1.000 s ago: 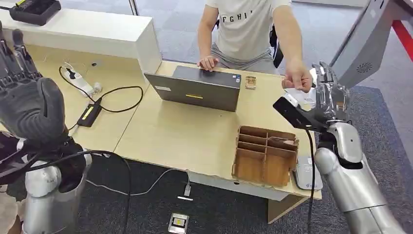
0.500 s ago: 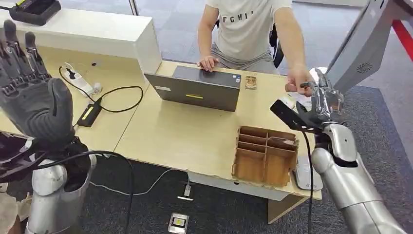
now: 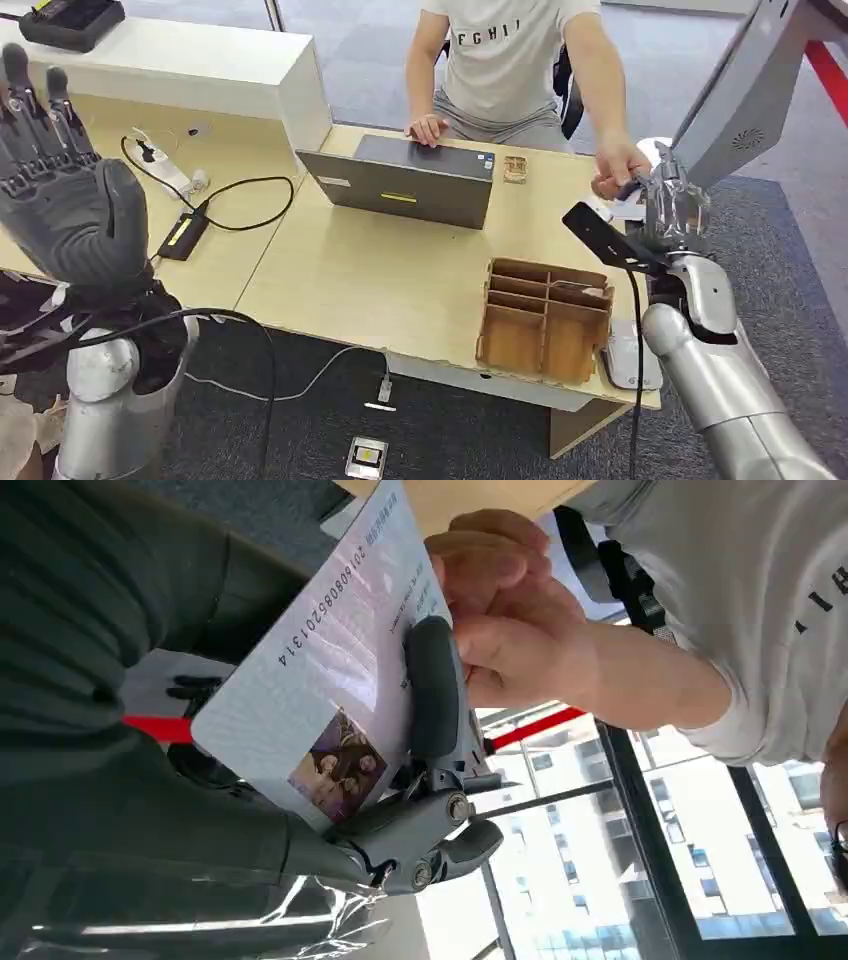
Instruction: Pass the card to the sensor for recognition and then transmit it.
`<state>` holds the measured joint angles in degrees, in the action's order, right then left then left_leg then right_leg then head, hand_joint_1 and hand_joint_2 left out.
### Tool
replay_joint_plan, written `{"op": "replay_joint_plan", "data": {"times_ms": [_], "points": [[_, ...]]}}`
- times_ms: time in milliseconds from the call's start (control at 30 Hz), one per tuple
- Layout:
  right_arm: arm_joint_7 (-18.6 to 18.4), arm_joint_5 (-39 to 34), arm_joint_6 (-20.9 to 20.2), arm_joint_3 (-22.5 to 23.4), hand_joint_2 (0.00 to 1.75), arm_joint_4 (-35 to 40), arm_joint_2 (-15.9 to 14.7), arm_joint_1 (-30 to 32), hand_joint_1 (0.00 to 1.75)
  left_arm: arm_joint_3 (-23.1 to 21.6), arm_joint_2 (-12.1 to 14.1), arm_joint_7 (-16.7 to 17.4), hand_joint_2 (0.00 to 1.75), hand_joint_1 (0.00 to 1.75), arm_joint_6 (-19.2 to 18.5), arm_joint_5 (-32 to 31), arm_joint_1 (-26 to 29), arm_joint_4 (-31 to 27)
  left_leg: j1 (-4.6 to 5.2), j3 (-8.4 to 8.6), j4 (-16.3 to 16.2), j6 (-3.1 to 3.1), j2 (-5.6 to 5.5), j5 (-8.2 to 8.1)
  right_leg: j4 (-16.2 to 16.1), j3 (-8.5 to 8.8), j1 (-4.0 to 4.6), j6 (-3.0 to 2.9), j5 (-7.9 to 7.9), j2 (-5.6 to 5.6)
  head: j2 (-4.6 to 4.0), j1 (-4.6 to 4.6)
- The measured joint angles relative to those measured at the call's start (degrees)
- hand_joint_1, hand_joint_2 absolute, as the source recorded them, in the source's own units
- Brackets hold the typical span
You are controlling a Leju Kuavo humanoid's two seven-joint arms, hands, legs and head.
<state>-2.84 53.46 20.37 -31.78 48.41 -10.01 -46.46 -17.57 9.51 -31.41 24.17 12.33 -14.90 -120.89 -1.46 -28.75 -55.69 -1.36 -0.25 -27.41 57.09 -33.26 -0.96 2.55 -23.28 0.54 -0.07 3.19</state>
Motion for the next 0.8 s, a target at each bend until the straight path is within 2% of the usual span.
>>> {"op": "replay_joint_plan", "data": {"times_ms": [400,800], "points": [[0.3,-1.2,1.6,0.1,1.75,0.6,-0.9,0.8,1.75,-0.2,0.0,0.4,1.75,0.00,1.6,-0.2,0.4,0.0,0.00,0.01,0.0,0.00,0.00,0.00,0.0,0.00,0.00,0.00,0.00,0.00,0.00,-0.02],[-4.7,-0.1,0.5,3.5,1.75,10.1,-7.3,8.3,1.75,0.3,0.3,1.5,1.75,0.00,4.7,-3.5,3.0,-1.8,0.02,0.01,0.0,0.00,-0.02,-0.01,0.0,0.02,-0.01,0.00,0.00,-0.02,0.00,0.00]]}}
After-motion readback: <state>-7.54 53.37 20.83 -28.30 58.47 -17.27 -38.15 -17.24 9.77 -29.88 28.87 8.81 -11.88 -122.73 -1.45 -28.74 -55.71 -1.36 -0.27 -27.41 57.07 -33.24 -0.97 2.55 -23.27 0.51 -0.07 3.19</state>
